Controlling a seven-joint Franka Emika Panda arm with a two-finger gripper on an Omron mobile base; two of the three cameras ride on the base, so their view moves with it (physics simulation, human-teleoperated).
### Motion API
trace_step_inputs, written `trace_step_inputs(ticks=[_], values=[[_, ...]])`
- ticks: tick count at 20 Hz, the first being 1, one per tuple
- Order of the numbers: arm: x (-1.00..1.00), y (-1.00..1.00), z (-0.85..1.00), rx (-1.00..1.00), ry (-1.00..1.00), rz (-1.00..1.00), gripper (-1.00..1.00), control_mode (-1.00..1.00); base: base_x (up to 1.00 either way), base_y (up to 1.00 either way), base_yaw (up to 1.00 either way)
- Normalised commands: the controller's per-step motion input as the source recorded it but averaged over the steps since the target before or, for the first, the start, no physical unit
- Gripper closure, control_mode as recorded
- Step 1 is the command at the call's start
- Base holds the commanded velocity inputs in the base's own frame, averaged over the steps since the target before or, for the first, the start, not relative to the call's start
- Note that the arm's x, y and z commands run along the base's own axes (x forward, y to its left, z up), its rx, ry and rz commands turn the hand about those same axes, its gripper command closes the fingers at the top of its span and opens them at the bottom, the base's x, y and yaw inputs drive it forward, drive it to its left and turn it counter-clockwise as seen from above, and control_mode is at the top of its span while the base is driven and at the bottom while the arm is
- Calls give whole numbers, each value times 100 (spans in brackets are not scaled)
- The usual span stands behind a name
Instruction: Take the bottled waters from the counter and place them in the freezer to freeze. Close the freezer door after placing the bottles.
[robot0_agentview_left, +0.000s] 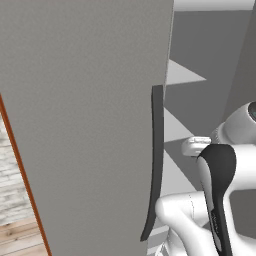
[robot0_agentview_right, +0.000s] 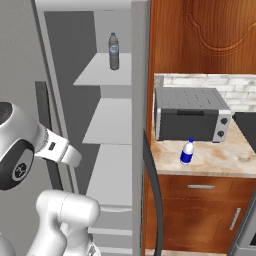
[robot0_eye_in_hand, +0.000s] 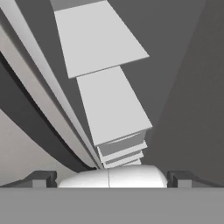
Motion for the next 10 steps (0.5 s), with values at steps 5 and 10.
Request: trace_step_inputs(ticks=[5, 10], values=[[0, 0, 0, 0, 0, 0, -100, -100, 0, 0, 0], [0, 0, 0, 0, 0, 0, -100, 100, -17, 0, 0]])
